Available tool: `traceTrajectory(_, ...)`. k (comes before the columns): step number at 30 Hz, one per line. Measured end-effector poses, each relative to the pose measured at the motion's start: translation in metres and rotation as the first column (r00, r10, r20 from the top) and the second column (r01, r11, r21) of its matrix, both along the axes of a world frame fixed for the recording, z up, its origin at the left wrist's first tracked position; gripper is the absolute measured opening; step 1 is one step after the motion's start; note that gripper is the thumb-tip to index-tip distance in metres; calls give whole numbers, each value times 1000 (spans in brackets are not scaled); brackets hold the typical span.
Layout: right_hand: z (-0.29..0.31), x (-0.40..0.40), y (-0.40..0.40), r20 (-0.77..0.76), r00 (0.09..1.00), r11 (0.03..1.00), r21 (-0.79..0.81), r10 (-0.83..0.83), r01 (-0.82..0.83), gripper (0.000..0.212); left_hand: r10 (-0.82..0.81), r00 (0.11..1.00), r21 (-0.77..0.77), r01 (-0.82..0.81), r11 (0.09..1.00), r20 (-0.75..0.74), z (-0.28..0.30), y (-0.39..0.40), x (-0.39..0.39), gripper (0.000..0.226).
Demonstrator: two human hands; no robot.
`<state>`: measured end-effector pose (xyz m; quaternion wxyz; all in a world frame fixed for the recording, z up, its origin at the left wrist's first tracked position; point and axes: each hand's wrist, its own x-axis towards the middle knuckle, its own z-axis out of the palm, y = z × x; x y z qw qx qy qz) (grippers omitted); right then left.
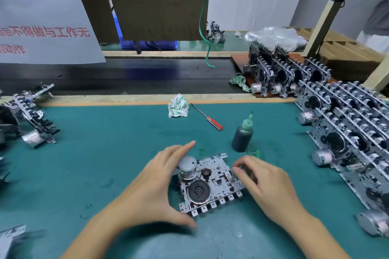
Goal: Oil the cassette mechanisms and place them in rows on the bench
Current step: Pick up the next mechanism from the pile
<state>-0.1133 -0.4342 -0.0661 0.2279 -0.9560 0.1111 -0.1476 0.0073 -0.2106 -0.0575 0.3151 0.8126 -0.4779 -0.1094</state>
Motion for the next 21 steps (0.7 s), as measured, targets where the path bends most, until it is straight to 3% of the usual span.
traceTrajectory(3, -7, -2, 1, 1, 1000, 999, -45, -18, 18, 61, 11, 999, 47, -14, 999, 53, -14, -3, -8, 126)
traceTrajectory(8, -11, -6, 3, 117, 993, 989, -146, 19, -2, 49, -23, 998, -7, 23, 1000, 64, -15, -8, -2, 108)
traceTrajectory(14, -18, -8, -2, 79, 997, 999, -44, -18, 21, 68, -79, 995, -7, 79, 997, -61, -12, -12, 11, 104)
traceTrajectory(21, -21, -6, -5, 86, 996, 999, 16, -31, 30, 67, -60, 995, 13, 61, 998, -81, -15, -14, 6, 113)
